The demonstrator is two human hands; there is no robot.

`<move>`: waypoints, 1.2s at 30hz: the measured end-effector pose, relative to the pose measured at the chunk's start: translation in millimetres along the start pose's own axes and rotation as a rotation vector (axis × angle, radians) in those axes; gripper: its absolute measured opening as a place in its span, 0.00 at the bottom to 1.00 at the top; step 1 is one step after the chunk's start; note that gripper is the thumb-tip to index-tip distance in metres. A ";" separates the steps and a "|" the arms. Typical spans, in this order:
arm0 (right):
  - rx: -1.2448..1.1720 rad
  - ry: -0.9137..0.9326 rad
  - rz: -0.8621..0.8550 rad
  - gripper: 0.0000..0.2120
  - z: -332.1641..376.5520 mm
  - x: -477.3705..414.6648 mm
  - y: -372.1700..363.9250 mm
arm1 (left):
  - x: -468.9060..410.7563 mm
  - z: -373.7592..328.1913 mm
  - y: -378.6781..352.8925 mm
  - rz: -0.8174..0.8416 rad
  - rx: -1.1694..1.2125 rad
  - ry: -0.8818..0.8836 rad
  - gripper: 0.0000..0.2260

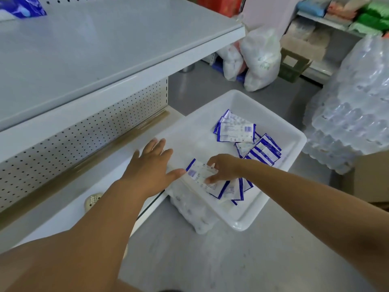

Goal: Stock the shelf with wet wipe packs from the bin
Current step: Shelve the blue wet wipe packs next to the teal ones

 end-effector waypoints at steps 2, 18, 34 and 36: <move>0.041 0.009 0.031 0.38 -4.1 2.1 1.7 | 0.3 0.0 -0.7 0.000 0.008 0.005 0.37; -0.737 0.137 -0.198 0.16 2.5 90.0 76.2 | 21.6 -11.1 53.8 -0.320 0.653 0.144 0.27; -0.828 0.524 -0.487 0.26 162.4 149.6 129.6 | 74.4 20.0 114.7 -0.611 1.622 0.165 0.10; -0.727 0.589 -0.599 0.31 175.0 159.7 139.7 | 85.1 30.9 124.7 -0.704 1.677 0.164 0.09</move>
Point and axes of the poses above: each hand's wrist, its own x-axis away from the middle knuckle, its own y-axis out of the back of the hand, z = x × y, the point moved 8 cm from there along -x, towards the middle knuckle, and after that the axes turned 3 degrees about -y, right-handed, at the moved point
